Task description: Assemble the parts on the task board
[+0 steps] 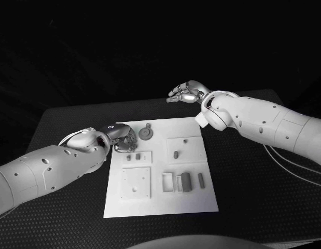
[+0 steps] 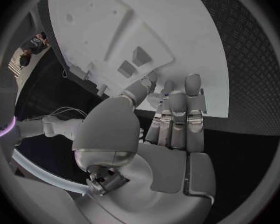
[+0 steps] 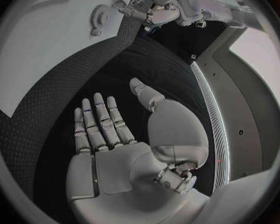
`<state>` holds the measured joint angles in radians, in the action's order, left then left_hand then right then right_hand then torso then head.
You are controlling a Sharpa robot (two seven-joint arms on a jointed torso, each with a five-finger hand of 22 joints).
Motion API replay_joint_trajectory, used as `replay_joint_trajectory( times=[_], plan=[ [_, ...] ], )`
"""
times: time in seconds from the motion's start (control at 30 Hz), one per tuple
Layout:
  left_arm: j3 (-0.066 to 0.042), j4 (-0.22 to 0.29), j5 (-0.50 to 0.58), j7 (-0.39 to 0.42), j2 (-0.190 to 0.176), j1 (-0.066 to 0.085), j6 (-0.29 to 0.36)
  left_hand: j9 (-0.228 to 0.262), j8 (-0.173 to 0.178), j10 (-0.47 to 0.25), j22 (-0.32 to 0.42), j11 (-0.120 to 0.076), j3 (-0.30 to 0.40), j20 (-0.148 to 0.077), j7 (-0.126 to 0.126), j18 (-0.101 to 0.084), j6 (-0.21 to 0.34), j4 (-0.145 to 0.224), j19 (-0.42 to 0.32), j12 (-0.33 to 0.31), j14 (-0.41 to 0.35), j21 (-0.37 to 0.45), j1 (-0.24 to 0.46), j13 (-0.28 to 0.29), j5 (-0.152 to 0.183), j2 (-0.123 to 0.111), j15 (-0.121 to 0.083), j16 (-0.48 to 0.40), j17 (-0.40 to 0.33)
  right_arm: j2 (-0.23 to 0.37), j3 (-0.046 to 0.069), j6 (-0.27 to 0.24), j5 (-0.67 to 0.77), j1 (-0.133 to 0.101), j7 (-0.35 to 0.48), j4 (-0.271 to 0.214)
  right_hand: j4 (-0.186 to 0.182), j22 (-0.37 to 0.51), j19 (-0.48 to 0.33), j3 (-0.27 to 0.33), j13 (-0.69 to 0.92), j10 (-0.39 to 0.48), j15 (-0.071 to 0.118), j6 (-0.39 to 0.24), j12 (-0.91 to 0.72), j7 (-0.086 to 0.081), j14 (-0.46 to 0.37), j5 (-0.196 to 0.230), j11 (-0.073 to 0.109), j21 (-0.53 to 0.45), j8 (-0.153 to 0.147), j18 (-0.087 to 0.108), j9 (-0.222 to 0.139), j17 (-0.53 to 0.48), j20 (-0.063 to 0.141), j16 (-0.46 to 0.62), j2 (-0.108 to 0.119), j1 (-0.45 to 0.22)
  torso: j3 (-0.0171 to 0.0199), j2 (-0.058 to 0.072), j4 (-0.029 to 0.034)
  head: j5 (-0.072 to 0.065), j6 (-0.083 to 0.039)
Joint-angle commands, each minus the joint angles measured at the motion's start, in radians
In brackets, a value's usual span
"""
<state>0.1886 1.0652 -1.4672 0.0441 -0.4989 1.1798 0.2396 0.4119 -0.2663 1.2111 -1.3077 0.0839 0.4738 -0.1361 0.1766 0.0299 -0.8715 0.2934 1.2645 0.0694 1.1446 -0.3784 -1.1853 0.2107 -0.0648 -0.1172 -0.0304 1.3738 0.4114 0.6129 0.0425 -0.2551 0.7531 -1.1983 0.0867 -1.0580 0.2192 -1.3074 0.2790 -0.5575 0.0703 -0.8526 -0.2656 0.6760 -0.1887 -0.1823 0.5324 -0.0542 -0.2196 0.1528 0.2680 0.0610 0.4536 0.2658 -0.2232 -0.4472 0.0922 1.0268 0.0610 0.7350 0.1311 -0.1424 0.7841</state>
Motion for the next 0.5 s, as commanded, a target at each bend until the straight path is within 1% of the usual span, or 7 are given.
replay_joint_trajectory(
  times=[0.03, 0.17, 0.23, 0.33, 0.43, 0.47, 0.5],
  plan=[
    [0.0, -0.001, 0.008, -0.007, -0.004, 0.0, 0.004, -0.001, 0.006, -0.011, -0.018, 0.001, -0.008, 0.007, -0.002, 0.077, 0.01, -0.002, -0.002, -0.003, -0.008, 0.007, -0.009, -0.002, 0.003, -0.005, 0.002, -0.002, 0.0, 0.002, 0.0, 0.015, 0.002, 0.0, 0.008, -0.002, -0.002, -0.004, 0.006, 0.001, -0.001, -0.005, -0.009, -0.007, 0.003, -0.057, 0.0, 0.005, -0.002, -0.007, 0.004, -0.012, -0.001, 0.001, 0.0, 0.005, -0.001, -0.012, -0.0002, 0.0, 0.0001, -0.001, -0.001],
    [0.0, -0.005, 0.008, -0.008, -0.013, 0.0, 0.011, -0.002, 0.008, -0.014, -0.017, 0.002, -0.011, 0.008, -0.001, 0.078, 0.016, -0.001, -0.003, -0.003, -0.009, 0.008, -0.013, -0.002, 0.003, -0.007, 0.003, -0.002, 0.0, 0.007, 0.0, 0.018, 0.006, 0.0, 0.005, -0.003, -0.002, -0.007, 0.006, 0.001, -0.001, -0.005, -0.009, -0.007, 0.003, -0.057, 0.0, 0.005, -0.003, -0.007, 0.005, -0.012, -0.001, 0.002, 0.0, 0.005, -0.001, -0.011, -0.0003, 0.0, 0.0007, -0.002, -0.002],
    [-0.001, -0.007, 0.013, -0.006, -0.019, 0.0, 0.012, -0.002, 0.008, -0.015, -0.017, 0.003, -0.011, 0.008, -0.001, 0.078, 0.017, -0.001, -0.003, -0.003, -0.009, 0.009, -0.014, -0.002, 0.003, -0.007, 0.003, -0.002, 0.0, 0.011, 0.0, 0.042, 0.031, 0.0, 0.001, -0.005, 0.002, -0.009, 0.006, 0.0, -0.001, -0.006, -0.009, -0.007, 0.003, -0.057, 0.001, 0.005, -0.003, -0.008, 0.005, -0.011, -0.001, 0.002, 0.001, 0.005, -0.001, -0.007, -0.0008, 0.0, 0.0006, -0.002, -0.005],
    [-0.003, -0.016, 0.12, 0.007, -0.041, 0.0, 0.034, -0.001, 0.004, -0.013, -0.017, 0.002, -0.005, 0.009, 0.0, 0.079, 0.013, -0.002, -0.004, 0.0, -0.011, 0.011, -0.026, 0.0, 0.001, 0.0, 0.003, -0.003, -0.001, 0.019, 0.0, 0.07, 0.105, 0.0, 0.0, -0.011, 0.016, -0.016, 0.012, -0.005, -0.001, -0.007, -0.008, -0.006, 0.003, -0.056, 0.002, 0.005, -0.002, -0.009, 0.007, -0.009, -0.002, 0.002, 0.002, 0.004, -0.003, 0.009, -0.0006, 0.001, -0.0002, -0.001, -0.01],
    [-0.008, -0.021, 0.195, 0.029, -0.064, 0.0, 0.058, 0.003, -0.005, -0.009, -0.016, 0.002, 0.008, 0.01, 0.004, 0.079, 0.0, -0.003, -0.004, 0.003, -0.011, 0.014, -0.039, 0.003, 0.001, 0.009, 0.002, -0.005, -0.003, 0.031, 0.0, 0.078, 0.15, 0.0, 0.002, -0.016, 0.032, -0.017, 0.02, -0.008, 0.001, -0.014, -0.006, 0.0, -0.001, -0.056, 0.01, 0.005, -0.002, -0.008, 0.011, -0.005, -0.001, 0.005, 0.004, -0.001, -0.005, 0.024, -0.0006, 0.001, -0.0005, -0.004, -0.013],
    [-0.011, -0.022, 0.213, 0.036, -0.069, 0.0, 0.067, 0.005, -0.011, -0.01, -0.012, 0.003, 0.016, 0.014, 0.002, 0.075, -0.01, -0.003, -0.017, 0.002, -0.024, 0.024, -0.041, 0.003, 0.001, 0.012, 0.004, -0.017, -0.009, 0.035, 0.0, 0.081, 0.167, 0.0, 0.001, -0.018, 0.039, -0.017, 0.027, -0.01, 0.002, -0.02, -0.004, 0.004, -0.004, -0.055, 0.017, 0.005, -0.001, -0.007, 0.014, -0.003, -0.001, 0.007, 0.005, -0.005, -0.005, 0.03, -0.0008, 0.001, -0.0003, -0.005, -0.013],
    [-0.019, -0.024, 0.248, 0.045, -0.076, 0.0, 0.078, 0.006, -0.014, -0.011, -0.008, 0.005, 0.023, 0.018, 0.002, 0.072, -0.015, -0.004, -0.031, 0.001, -0.037, 0.034, -0.041, 0.003, 0.001, 0.014, 0.006, -0.031, -0.015, 0.04, 0.0, 0.086, 0.195, 0.0, -0.001, -0.02, 0.045, -0.017, 0.04, -0.012, 0.004, -0.028, 0.0, 0.009, -0.008, -0.054, 0.029, 0.005, 0.001, -0.004, 0.017, 0.002, 0.0, 0.01, 0.007, -0.012, -0.005, 0.035, -0.0007, 0.0, 0.0006, -0.005, -0.013]
  ],
)
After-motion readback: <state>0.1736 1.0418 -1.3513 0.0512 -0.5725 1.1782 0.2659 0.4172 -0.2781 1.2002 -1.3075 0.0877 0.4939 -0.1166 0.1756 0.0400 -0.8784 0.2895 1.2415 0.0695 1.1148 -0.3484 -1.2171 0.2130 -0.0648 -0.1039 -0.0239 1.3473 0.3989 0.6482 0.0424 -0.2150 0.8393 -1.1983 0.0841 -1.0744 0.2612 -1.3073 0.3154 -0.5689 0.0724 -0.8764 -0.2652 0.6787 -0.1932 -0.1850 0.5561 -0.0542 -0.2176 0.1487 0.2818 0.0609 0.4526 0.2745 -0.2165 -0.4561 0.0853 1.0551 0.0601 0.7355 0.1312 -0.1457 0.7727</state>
